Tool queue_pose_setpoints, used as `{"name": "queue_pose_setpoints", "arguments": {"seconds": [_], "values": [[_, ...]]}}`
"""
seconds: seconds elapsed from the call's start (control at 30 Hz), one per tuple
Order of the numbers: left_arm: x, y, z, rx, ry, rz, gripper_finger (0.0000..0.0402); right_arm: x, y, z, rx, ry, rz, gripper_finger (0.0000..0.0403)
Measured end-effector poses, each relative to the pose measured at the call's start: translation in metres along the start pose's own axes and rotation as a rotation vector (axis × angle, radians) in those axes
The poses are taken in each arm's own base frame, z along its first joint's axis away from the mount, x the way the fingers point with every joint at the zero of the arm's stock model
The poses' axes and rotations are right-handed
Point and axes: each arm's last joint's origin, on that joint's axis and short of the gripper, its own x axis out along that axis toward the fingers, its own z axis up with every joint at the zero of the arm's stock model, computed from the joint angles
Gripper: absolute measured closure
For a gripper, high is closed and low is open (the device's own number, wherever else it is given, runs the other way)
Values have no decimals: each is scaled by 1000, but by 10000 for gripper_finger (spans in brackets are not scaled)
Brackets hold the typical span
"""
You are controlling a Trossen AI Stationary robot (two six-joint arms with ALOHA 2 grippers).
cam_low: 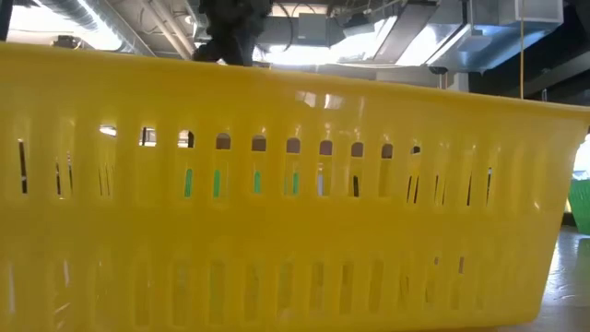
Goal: Stack baskets on shelf by color
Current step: Put the top left black bin on the shelf
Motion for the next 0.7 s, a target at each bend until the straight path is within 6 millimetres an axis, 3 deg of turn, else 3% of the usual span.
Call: {"name": "queue_pose_setpoints", "arguments": {"seconds": [0.23,0.7], "values": [[-9,2,-29,291,274,-55,336,0,0,0,0,0,0,313],[34,-5,-24,447,301,14,341,0,0,0,0,-1,1,313]]}}
